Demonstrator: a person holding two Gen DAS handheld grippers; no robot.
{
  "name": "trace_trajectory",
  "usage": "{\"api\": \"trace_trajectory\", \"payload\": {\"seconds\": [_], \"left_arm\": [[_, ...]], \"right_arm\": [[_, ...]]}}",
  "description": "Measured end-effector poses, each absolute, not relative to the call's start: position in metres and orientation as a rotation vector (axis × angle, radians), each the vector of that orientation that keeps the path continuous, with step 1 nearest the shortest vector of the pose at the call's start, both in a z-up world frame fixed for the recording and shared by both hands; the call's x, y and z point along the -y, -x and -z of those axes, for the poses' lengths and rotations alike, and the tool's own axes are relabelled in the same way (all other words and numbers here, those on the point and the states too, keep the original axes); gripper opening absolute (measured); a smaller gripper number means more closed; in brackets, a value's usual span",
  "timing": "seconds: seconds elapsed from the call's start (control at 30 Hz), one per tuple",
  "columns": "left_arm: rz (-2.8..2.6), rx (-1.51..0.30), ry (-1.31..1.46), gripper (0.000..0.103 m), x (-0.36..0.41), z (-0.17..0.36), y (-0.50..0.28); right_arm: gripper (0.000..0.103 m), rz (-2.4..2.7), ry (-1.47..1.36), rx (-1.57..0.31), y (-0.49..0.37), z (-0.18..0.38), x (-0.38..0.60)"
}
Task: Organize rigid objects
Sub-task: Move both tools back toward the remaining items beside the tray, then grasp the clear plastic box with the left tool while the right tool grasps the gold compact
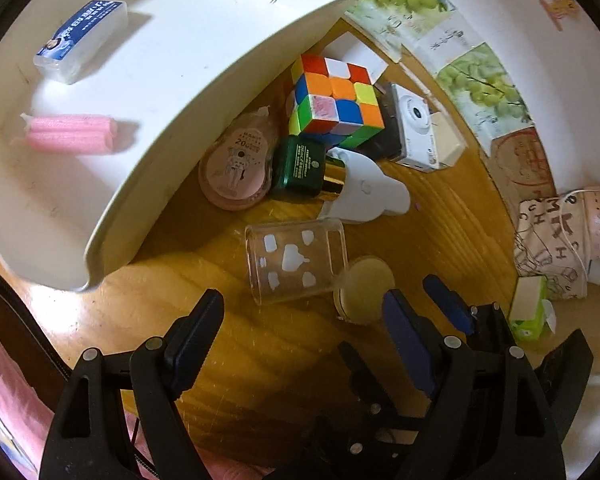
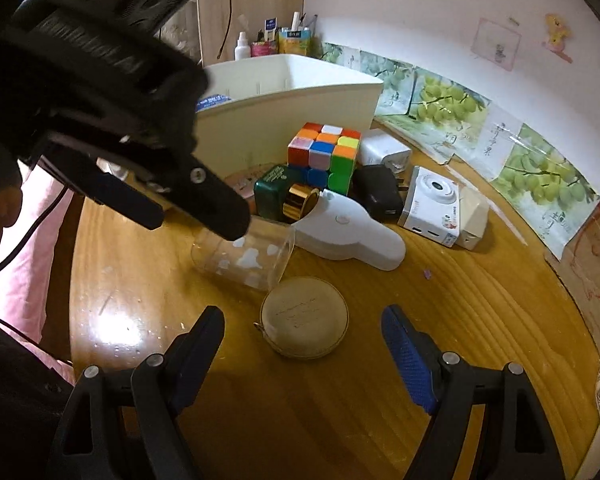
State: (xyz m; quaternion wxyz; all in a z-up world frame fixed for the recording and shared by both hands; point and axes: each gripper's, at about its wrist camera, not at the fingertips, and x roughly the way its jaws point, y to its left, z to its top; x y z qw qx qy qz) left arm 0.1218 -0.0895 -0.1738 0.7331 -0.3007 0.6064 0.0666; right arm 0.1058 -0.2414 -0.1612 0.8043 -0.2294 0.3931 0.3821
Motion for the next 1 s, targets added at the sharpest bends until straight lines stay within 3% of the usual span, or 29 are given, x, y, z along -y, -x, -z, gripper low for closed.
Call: {"api": "trace_trajectory", "payload": {"seconds": [1.0], "left_arm": [[-0.264, -1.476, 0.647, 0.081, 0.085, 0.214, -0.161]], "right_arm": [[0.081, -0.836, 0.468, -0.919, -0.131, 0.187, 0.234]]}}
